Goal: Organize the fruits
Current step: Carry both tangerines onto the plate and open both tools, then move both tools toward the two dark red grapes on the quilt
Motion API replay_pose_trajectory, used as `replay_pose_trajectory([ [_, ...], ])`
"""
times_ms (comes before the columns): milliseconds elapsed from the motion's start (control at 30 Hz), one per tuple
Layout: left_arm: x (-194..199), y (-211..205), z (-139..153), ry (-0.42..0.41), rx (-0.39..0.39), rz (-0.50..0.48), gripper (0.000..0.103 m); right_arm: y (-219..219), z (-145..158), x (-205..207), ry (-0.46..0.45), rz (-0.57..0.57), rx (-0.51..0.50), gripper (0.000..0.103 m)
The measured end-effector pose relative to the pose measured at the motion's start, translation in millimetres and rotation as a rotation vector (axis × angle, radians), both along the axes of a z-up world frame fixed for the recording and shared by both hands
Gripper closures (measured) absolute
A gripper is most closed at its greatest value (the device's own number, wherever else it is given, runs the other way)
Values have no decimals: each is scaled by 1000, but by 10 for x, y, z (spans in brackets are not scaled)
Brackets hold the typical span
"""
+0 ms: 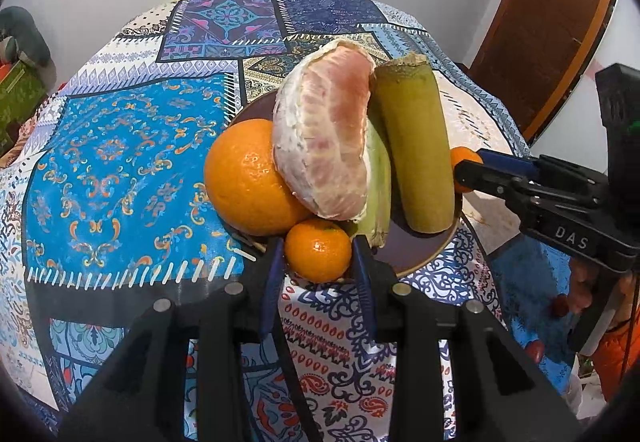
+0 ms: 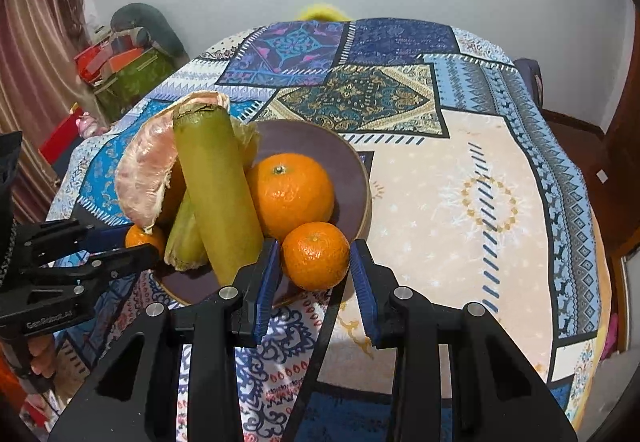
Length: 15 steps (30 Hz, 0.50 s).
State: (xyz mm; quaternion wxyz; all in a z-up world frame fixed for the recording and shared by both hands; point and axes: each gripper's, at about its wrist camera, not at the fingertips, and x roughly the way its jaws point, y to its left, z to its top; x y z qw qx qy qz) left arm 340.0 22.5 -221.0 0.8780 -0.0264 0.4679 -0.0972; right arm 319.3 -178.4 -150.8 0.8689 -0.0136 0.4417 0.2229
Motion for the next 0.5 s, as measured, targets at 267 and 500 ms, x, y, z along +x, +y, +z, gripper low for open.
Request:
replay_pose_trajectory([
  [267,-16,28,-21,-4,-2,31,59,14,-4,23,6,2,-4,69],
  [500,-102,112,54,-3,-12,48,57,-20,65,-31,-6,-24,-21,47],
])
